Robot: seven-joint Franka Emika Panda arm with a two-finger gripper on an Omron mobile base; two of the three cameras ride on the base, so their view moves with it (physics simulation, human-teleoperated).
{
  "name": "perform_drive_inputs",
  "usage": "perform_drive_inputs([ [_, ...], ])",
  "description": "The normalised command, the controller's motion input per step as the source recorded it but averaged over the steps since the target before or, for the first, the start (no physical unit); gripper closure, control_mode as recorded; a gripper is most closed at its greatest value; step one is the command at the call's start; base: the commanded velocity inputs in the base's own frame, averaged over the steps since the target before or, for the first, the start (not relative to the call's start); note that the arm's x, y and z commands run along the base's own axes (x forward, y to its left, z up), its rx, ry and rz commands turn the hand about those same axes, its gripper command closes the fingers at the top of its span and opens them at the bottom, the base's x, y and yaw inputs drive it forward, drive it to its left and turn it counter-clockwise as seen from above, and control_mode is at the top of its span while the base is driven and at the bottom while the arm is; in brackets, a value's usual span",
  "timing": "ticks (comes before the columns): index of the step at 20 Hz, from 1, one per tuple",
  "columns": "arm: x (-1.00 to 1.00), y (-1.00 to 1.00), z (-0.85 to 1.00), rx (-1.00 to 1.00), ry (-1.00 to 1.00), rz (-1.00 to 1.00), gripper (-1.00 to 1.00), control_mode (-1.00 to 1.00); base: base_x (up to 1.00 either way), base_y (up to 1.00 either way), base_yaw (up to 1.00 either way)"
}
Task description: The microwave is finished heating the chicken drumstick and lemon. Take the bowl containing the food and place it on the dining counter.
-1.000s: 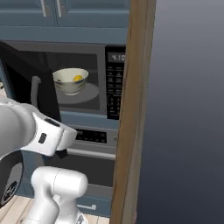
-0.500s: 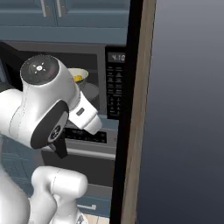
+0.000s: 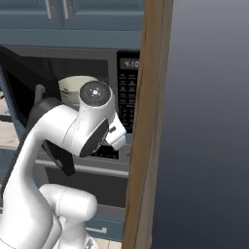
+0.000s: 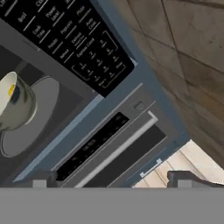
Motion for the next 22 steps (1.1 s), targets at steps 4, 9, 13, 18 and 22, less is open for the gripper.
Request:
perform_drive_inputs([
  [4, 0.42, 0.44, -0.13, 0.14, 0.01, 0.00, -1.00, -1.00, 0.00, 0.00, 0.00],
  [9, 0.26, 0.39, -0.01, 0.13, 0.00, 0.00, -1.00, -1.00, 0.00, 0.00, 0.00],
  [13, 0.00, 0.45, 0.00, 0.14, 0.00, 0.07, -1.00, -1.00, 0.00, 0.00, 0.00],
  [18, -0.03, 0.62, 0.00, 0.14, 0.00, 0.17, -1.00, -1.00, 0.00, 0.00, 0.00],
  [22, -0.09, 0.57, 0.01, 0.11, 0.00, 0.26, -1.00, -1.00, 0.00, 0.00, 0.00],
])
